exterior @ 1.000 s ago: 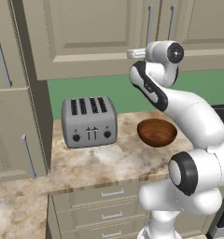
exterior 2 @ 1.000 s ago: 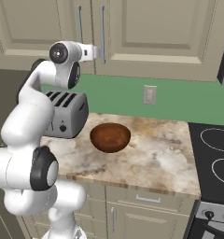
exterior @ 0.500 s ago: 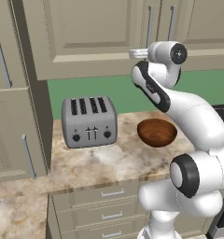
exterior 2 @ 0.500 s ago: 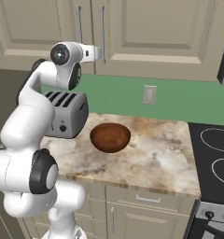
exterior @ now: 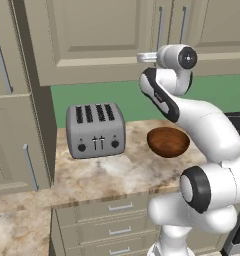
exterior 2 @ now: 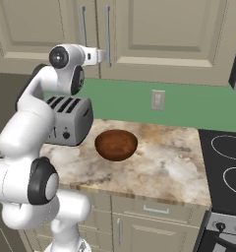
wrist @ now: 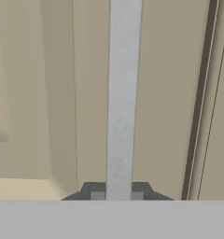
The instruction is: Open the cabinet. Pick the orange and kiwi from the cabinet and place them into the bowl. Then close the cabinet.
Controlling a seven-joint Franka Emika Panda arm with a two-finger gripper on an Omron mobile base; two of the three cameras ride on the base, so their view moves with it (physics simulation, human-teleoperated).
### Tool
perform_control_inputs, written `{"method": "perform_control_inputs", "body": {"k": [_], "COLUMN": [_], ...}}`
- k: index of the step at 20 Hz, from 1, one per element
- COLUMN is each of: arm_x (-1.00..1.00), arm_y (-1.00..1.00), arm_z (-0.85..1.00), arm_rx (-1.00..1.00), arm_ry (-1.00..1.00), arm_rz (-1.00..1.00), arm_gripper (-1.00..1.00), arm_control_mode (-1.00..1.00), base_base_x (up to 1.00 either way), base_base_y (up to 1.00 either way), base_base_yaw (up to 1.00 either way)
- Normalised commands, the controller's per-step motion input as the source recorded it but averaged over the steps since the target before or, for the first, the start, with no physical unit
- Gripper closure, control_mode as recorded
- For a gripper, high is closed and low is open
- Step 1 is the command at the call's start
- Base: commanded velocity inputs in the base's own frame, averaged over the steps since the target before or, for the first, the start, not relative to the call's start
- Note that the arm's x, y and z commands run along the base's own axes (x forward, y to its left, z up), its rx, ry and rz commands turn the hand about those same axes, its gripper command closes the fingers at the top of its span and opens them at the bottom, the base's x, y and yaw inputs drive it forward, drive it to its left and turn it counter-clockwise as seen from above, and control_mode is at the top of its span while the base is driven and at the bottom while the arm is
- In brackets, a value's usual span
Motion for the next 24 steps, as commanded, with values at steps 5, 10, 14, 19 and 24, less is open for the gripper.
{"method": "perform_control_inputs", "body": {"k": [5,10,14,19,24], "arm_x": [-0.36,-0.56,-0.73,-0.74,-0.71], "arm_y": [0.37,0.38,0.36,0.52,0.80], "arm_z": [0.25,0.42,0.55,0.53,0.51], "arm_rx": [0.00,0.00,0.00,-0.05,-0.11], "arm_ry": [0.00,0.00,-0.01,-0.04,-0.02], "arm_rz": [-0.06,-0.07,-0.10,-0.12,-0.15], "arm_gripper": [1.00,1.00,1.00,1.00,1.00], "arm_control_mode": [-1.00,-1.00,-1.00,-1.00,-1.00], "base_base_x": [0.00,0.00,0.00,0.00,0.00], "base_base_y": [0.00,0.00,0.00,0.00,0.00], "base_base_yaw": [0.00,0.00,0.00,0.00,0.00]}}
